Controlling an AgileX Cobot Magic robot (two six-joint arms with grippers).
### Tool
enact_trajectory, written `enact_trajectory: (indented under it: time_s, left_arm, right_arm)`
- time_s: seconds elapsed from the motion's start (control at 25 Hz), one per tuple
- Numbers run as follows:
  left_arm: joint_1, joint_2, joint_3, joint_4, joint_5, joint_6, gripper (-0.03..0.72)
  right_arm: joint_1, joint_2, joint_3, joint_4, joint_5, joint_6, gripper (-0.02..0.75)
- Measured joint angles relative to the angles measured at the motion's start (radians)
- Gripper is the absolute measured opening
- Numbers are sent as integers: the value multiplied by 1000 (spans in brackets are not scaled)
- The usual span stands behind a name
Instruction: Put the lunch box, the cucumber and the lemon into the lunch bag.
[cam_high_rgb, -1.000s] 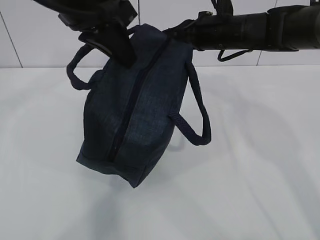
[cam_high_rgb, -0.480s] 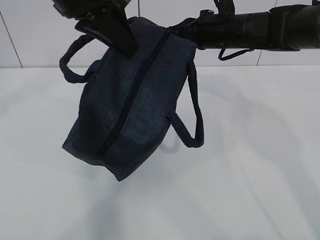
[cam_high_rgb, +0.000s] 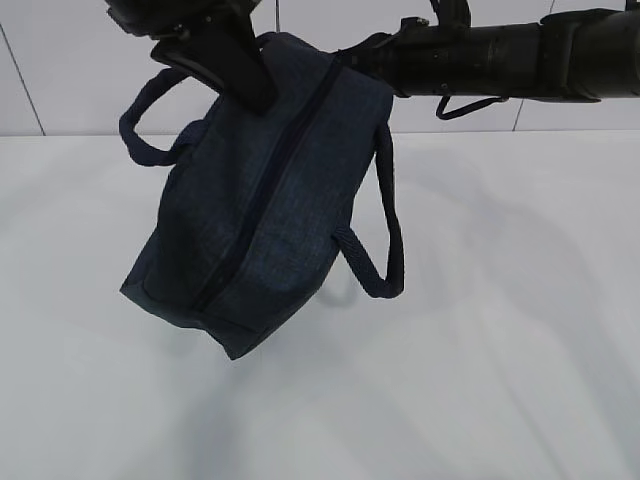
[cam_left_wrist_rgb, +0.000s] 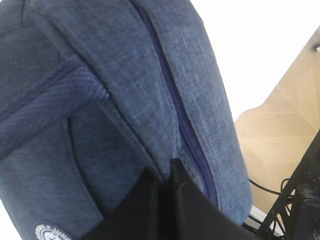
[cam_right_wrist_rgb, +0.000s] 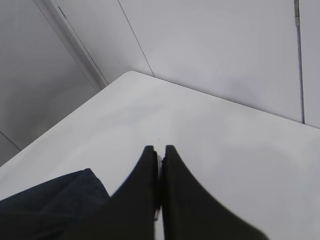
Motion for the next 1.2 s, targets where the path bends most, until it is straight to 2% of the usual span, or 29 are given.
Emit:
enact_trajectory:
  time_s: [0.16,0.28,0.4,0.52,0.68,0.92,1.2]
  left_arm:
    - [0,14,0,-1,4,0,-8]
    - [0,31,0,-5,18,0,-8]
    - [-2,48,0,-5,25,0,-8]
    - [-2,68,0,-5,25,0,-8]
    - [-2,88,0,-5,25,0,-8]
    - [-2,94,0,-11,-19,0,-8]
    - [-2,102,0,-108,-180,-8,-8]
  right_arm:
    - [0,0,0,4,4,0,27]
    - [-5,0,0,24,9,17,127]
    - [-7,0,0,36,15,30,276]
    - [-11,-16,0,38,15,32,345]
    - [-30,-104,0,38,15,38,363]
    - [-105,-254,0,41,-20,101,367]
    - [-149,-333,0,19,-29,165,368]
